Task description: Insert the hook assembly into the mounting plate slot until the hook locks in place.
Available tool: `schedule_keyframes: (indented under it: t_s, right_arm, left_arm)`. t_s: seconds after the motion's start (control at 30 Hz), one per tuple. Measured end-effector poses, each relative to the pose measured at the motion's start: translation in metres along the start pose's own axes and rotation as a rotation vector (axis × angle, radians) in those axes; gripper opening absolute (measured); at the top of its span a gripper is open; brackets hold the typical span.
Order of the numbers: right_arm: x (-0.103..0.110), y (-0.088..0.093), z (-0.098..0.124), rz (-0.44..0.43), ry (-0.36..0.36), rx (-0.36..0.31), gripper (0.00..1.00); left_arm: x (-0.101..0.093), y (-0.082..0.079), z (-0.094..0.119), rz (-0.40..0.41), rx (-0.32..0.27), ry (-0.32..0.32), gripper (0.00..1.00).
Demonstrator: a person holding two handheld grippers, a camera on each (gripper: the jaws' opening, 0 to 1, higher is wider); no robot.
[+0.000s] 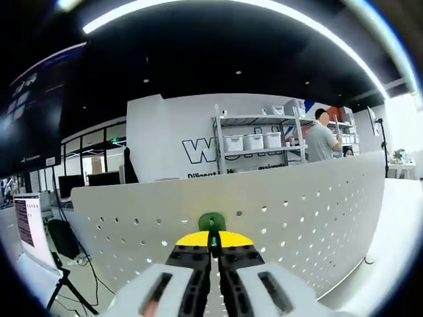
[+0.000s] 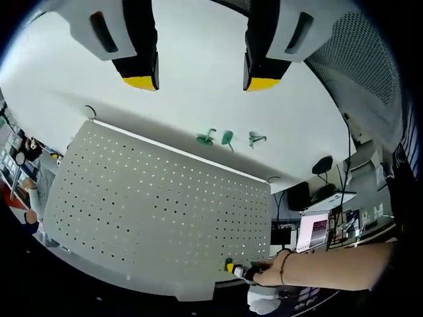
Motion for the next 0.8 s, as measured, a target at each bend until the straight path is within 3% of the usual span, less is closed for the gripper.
schedule_keyframes:
  t_s: [0.3,0.53,0.6,0.8]
  right_arm:
    - [0.000,0.001,0.000,0.007,0.001,0.003,0.49]
    - [-0.001,-0.002,0.001,0.007,0.007,-0.007,0.49]
    - [-0.002,-0.002,0.001,-0.002,0.009,-0.007,0.49]
    - [-0.002,-0.004,0.001,-0.008,0.010,-0.018,0.49]
  left_arm:
    - [0.000,-0.001,0.005,-0.009,0.034,0.027,0.05]
    - [0.009,-0.013,0.014,0.008,0.027,0.015,0.24]
    - [0.009,-0.020,0.017,0.052,0.025,0.026,0.29]
    - [0.014,-0.038,0.032,0.068,0.017,0.058,0.42]
Point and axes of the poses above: the point that each gripper's makers call its tool centre point, and the gripper's own axes: z roughly backward along the fingers, x roughly to its left, y roughly out of its underside, the point moved 2 cm from there along z, roughly backward along the fingers, and after that the axes turned 14 degrees about -x, right-handed, at the moved point
